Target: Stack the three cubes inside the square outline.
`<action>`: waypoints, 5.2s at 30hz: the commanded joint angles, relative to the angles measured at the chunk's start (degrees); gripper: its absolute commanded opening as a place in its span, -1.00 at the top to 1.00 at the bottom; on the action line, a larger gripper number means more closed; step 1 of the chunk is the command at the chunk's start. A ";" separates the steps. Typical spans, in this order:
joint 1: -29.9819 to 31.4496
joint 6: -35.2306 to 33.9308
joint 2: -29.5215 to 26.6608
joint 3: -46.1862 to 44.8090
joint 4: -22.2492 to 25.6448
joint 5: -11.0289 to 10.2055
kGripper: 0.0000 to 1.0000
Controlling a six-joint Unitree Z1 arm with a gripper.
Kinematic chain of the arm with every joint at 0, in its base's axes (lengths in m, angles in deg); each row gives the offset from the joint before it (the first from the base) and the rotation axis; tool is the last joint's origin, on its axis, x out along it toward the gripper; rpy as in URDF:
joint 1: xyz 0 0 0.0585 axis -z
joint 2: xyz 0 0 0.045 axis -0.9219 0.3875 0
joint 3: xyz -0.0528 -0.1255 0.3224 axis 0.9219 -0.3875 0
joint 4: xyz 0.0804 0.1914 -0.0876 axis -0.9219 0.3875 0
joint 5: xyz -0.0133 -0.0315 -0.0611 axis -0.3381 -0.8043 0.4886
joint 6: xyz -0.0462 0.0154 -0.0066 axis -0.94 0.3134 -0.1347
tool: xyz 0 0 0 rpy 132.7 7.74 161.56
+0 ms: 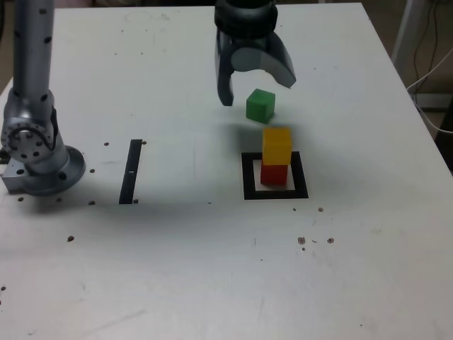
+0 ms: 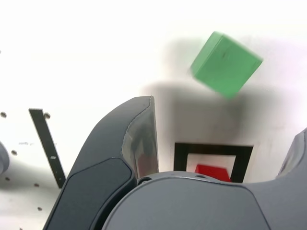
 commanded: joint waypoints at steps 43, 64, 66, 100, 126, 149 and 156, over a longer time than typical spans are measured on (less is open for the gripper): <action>-8.15 29.01 8.82 6.89 -0.08 -0.52 -0.96; -6.95 28.08 12.10 6.44 -1.16 -0.90 -0.52; -6.87 27.75 12.14 6.47 -1.12 -0.83 -0.42; -5.08 25.24 9.90 7.49 0.23 0.13 0.40; 2.99 8.78 2.48 16.82 14.72 1.46 0.40; 13.93 -3.85 4.00 22.14 21.71 5.91 0.40; 15.07 -5.24 5.68 22.35 21.26 6.79 0.40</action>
